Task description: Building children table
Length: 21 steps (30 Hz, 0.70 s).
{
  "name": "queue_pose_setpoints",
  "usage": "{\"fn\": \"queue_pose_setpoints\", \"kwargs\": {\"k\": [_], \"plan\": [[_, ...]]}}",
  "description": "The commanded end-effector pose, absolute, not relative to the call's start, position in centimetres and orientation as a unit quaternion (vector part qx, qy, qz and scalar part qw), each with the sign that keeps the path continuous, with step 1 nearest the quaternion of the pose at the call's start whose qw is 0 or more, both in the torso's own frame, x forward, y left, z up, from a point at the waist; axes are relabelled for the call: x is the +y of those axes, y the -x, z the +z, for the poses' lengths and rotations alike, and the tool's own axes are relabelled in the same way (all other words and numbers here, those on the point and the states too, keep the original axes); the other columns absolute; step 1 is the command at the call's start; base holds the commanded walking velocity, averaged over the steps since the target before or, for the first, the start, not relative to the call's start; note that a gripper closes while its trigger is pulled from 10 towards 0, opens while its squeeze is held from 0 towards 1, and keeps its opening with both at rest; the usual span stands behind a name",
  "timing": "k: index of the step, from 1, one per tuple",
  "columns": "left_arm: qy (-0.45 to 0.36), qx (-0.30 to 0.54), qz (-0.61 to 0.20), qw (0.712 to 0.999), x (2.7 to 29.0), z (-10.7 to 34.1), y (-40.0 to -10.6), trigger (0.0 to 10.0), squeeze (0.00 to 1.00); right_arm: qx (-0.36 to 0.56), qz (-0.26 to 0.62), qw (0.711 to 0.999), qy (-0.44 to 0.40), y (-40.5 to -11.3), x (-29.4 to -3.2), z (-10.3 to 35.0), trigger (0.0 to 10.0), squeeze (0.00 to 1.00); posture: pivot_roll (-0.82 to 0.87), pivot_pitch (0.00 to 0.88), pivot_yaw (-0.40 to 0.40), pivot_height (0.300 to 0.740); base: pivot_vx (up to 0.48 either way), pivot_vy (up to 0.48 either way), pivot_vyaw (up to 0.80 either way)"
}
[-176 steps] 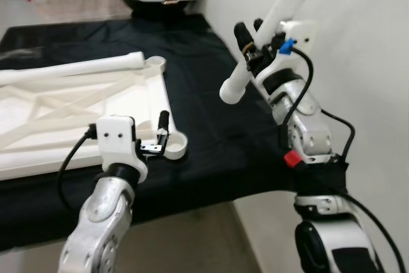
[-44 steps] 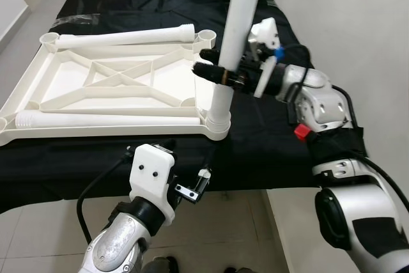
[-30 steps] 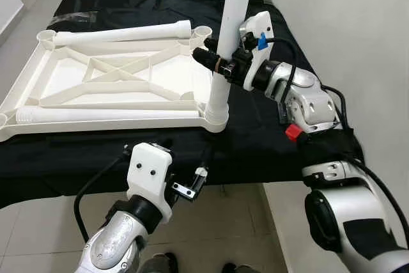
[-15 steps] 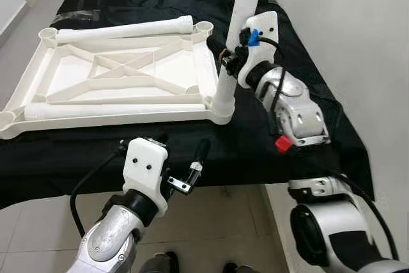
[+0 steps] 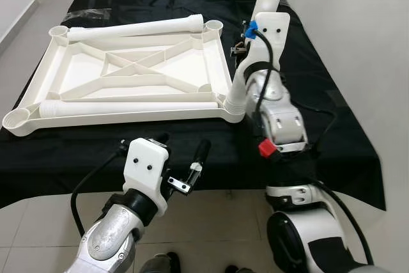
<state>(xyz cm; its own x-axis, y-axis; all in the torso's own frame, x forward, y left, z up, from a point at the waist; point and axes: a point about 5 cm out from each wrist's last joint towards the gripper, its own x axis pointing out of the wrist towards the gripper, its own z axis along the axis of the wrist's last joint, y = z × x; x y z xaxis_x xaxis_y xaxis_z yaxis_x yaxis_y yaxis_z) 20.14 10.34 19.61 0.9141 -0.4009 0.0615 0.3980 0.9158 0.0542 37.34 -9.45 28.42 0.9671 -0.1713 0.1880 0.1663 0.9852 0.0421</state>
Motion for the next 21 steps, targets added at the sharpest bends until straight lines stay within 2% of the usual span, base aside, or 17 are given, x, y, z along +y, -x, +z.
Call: {"fn": "queue_pose_setpoints", "kwargs": {"k": [1,9,11,17,21], "plan": [[-0.027,-0.033,-0.204,0.978,10.5,19.4,-20.2,10.0,0.00,0.017,-0.171,0.985,0.012,-37.6,-11.4,22.8,10.0,0.00,0.14,0.232,-0.035,0.740,0.000,0.000,0.00],[-0.028,-0.037,-0.201,0.978,10.6,19.5,-20.4,10.0,0.00,0.013,-0.299,0.954,-0.011,-36.5,-10.1,22.7,10.0,0.00,0.14,0.237,-0.037,0.740,0.000,0.000,0.00],[-0.027,-0.036,-0.201,0.978,10.6,19.4,-20.4,10.0,0.00,0.012,-0.328,0.944,-0.044,-36.2,-9.2,22.7,10.0,0.00,0.14,0.242,-0.037,0.740,0.000,0.000,0.00],[-0.027,-0.035,-0.204,0.978,10.5,19.4,-20.4,10.0,0.00,0.019,-0.359,0.931,-0.059,-35.9,-7.5,22.8,10.0,0.00,0.15,0.246,-0.038,0.740,0.000,0.000,0.00],[-0.027,-0.035,-0.205,0.978,10.5,19.4,-20.4,10.0,0.00,0.020,-0.353,0.933,-0.060,-36.0,-6.8,23.1,10.0,0.00,0.15,0.247,-0.038,0.740,0.000,0.000,0.00]]}}
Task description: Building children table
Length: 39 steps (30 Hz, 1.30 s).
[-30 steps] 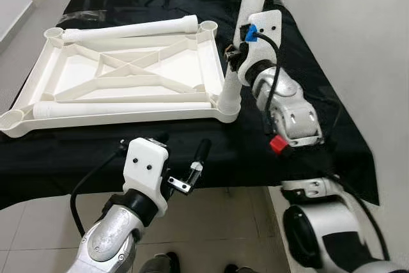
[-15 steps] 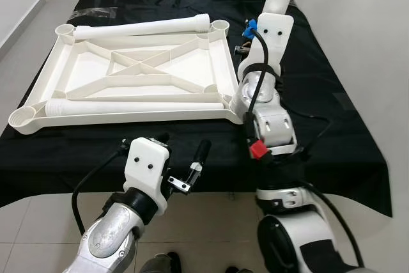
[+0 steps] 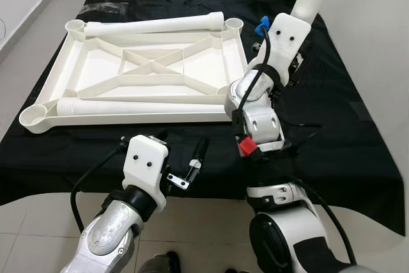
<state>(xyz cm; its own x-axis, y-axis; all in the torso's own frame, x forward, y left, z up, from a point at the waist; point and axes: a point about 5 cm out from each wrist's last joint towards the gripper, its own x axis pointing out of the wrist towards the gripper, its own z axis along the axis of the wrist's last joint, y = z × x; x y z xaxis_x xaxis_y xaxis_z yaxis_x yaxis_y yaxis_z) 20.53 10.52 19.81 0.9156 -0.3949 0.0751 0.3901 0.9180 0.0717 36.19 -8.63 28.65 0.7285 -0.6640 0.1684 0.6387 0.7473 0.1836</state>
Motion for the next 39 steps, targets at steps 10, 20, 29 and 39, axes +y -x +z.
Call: {"fn": "queue_pose_setpoints", "kwargs": {"k": [10,20,29,39], "plan": [[-0.025,-0.035,-0.205,0.978,10.3,19.3,-20.4,10.0,0.00,0.011,-0.322,0.945,-0.055,-36.4,-6.1,23.2,10.0,0.00,0.14,0.244,-0.041,0.740,0.000,0.000,0.00],[-0.025,-0.034,-0.205,0.978,10.3,19.2,-20.3,10.0,0.00,0.006,-0.296,0.954,-0.052,-36.6,-5.2,23.4,10.0,0.00,0.14,0.243,-0.042,0.740,0.000,0.000,0.00],[-0.025,-0.033,-0.204,0.978,10.3,19.2,-20.2,10.0,0.00,-0.008,-0.285,0.957,-0.057,-36.9,-5.2,23.8,10.0,0.00,0.14,0.246,-0.042,0.740,0.000,0.000,0.00],[-0.025,-0.033,-0.205,0.978,10.3,19.1,-20.3,10.0,0.00,-0.032,-0.257,0.964,-0.059,-36.9,-4.8,24.5,10.0,1.00,0.14,0.243,-0.040,0.740,0.000,0.000,0.00]]}}
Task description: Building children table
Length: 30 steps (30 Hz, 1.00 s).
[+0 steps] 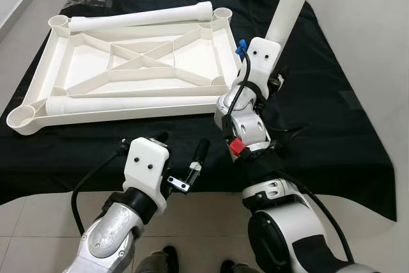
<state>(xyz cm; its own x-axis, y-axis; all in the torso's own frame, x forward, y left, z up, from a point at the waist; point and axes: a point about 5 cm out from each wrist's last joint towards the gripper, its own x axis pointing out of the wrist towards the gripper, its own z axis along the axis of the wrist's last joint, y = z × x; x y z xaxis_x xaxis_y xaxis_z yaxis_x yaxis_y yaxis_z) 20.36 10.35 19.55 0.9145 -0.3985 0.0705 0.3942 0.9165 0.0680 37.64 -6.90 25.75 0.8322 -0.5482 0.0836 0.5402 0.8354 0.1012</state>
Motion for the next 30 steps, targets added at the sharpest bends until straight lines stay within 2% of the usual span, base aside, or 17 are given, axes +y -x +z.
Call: {"fn": "queue_pose_setpoints", "kwargs": {"k": [1,8,9,11,12,16,19,30], "plan": [[-0.026,-0.032,-0.205,0.978,10.3,19.1,-20.3,10.0,0.00,-0.035,-0.252,0.965,-0.059,-36.9,-4.8,24.5,10.0,1.00,0.14,0.238,-0.040,0.740,0.000,0.000,0.00],[-0.025,-0.035,-0.205,0.978,10.2,19.0,-20.6,10.0,0.00,-0.048,-0.246,0.966,-0.059,-36.7,-4.9,24.8,10.0,1.00,0.13,0.216,-0.041,0.740,0.000,0.000,0.00],[-0.025,-0.037,-0.206,0.978,10.2,19.0,-20.6,10.0,0.00,-0.052,-0.247,0.966,-0.059,-36.6,-5.1,24.8,10.0,0.31,0.13,0.210,-0.042,0.740,0.000,0.000,0.00],[-0.025,-0.037,-0.206,0.978,10.2,19.0,-20.6,10.0,0.00,-0.052,-0.247,0.966,-0.059,-36.6,-5.1,24.8,10.0,0.31,0.13,0.210,-0.042,0.740,0.000,0.000,0.00],[-0.024,-0.037,-0.207,0.977,10.2,19.0,-20.6,10.0,0.00,-0.055,-0.248,0.965,-0.060,-36.5,-5.2,24.8,10.0,0.00,0.13,0.208,-0.042,0.740,0.000,0.000,0.00],[-0.026,-0.038,-0.207,0.977,10.2,19.0,-20.7,10.0,0.00,-0.058,-0.245,0.966,-0.062,-36.4,-5.6,24.7,10.0,0.00,0.13,0.199,-0.045,0.740,0.000,0.000,0.00],[-0.029,-0.042,-0.205,0.977,10.3,18.8,-21.0,10.0,0.00,-0.060,-0.196,0.977,-0.059,-35.2,-6.8,23.4,10.0,0.00,0.12,0.153,-0.044,0.740,0.000,0.000,0.00],[-0.033,-0.046,-0.204,0.977,10.3,18.7,-21.4,10.0,0.00,-0.036,-0.137,0.988,-0.057,-33.9,-8.2,21.7,10.0,0.00,0.12,0.135,-0.045,0.740,0.000,0.000,0.00]]}}
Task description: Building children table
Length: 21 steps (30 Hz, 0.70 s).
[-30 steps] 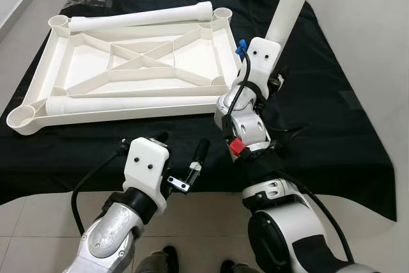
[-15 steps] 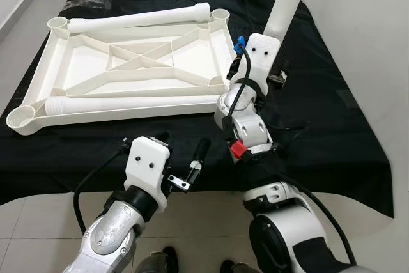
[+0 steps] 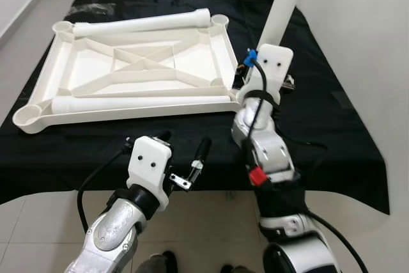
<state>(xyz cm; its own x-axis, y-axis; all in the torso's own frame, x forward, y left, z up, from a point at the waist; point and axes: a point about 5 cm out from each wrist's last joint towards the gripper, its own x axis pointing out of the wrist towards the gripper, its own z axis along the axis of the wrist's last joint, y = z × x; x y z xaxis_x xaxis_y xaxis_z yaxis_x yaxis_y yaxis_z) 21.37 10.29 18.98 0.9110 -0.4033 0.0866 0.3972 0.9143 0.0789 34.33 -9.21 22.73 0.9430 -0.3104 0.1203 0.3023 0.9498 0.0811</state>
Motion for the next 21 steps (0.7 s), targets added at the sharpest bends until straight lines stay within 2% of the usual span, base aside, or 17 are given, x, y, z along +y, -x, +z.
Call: {"fn": "queue_pose_setpoints", "kwargs": {"k": [1,8,11,14,18,21], "plan": [[-0.033,-0.046,-0.204,0.977,10.3,18.7,-21.4,10.0,0.00,-0.036,-0.137,0.988,-0.057,-33.9,-8.2,21.7,10.0,0.00,0.12,0.135,-0.045,0.740,0.000,0.000,0.00],[-0.032,-0.046,-0.203,0.978,10.4,18.5,-21.4,10.0,0.00,-0.024,-0.082,0.995,-0.045,-32.4,-8.8,20.8,10.0,0.00,0.11,0.129,-0.043,0.740,0.000,0.000,0.00],[-0.032,-0.042,-0.192,0.980,10.6,18.3,-21.4,10.0,0.00,0.001,-0.034,0.999,-0.016,-29.8,-10.8,18.6,10.0,0.00,0.11,0.123,-0.047,0.740,0.000,0.000,0.00],[-0.032,-0.040,-0.188,0.981,10.6,18.1,-21.4,10.0,0.00,0.002,-0.027,1.000,-0.007,-29.4,-11.4,18.2,10.0,0.00,0.11,0.123,-0.047,0.740,0.000,0.000,0.00],[-0.021,-0.014,-0.155,0.988,10.8,16.7,-21.0,10.0,0.00,-0.010,0.013,0.999,0.050,-29.2,-14.1,16.2,10.0,0.00,0.10,0.104,-0.044,0.740,0.000,0.000,0.00],[-0.019,-0.010,-0.151,0.988,10.9,16.5,-20.9,10.0,0.00,-0.013,0.017,0.998,0.056,-29.4,-14.4,16.0,10.0,0.00,0.11,0.103,-0.040,0.740,0.000,0.000,0.00]]}}
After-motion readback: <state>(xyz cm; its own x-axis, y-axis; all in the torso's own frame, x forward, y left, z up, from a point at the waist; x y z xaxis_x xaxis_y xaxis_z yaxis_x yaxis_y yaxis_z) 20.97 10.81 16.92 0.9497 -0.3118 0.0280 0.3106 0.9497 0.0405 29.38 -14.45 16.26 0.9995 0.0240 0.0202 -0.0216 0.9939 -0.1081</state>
